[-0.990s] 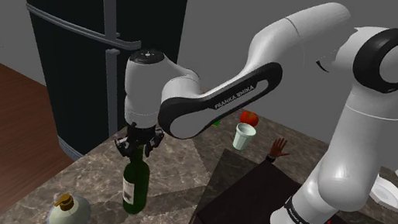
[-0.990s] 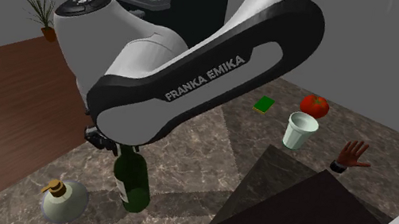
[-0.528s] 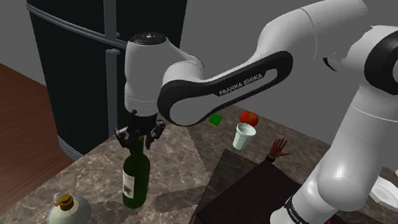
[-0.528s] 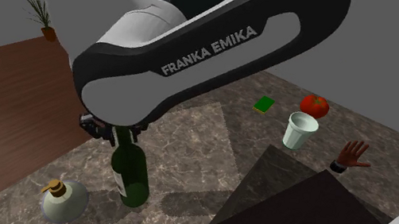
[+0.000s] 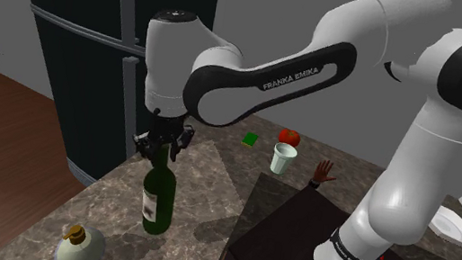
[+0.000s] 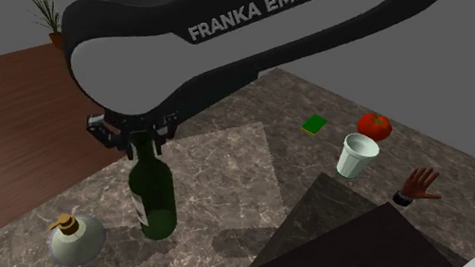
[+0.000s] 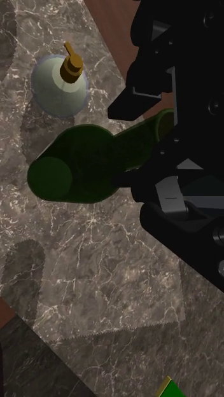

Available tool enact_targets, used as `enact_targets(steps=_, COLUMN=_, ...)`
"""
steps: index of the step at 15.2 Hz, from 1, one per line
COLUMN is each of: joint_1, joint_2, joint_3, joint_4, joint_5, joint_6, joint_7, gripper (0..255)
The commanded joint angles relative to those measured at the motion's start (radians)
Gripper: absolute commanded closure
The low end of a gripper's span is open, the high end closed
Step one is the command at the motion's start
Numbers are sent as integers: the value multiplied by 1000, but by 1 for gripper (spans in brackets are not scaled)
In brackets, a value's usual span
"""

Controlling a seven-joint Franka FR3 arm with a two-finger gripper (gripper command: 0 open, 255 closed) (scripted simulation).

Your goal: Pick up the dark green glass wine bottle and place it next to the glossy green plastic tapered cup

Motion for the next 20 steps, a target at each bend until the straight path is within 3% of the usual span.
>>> enact_targets(steps=1, joint_1=-2, joint_2=-9, joint_3=1, joint_4=16, joint_5=9, joint_6=-23, joint_7=-9, gripper=255)
enact_targets(steps=20, joint_1=-6, joint_2=-59, joint_3=7, joint_4=222, joint_5=59, joint_6=-263, joint_7=-62, gripper=255)
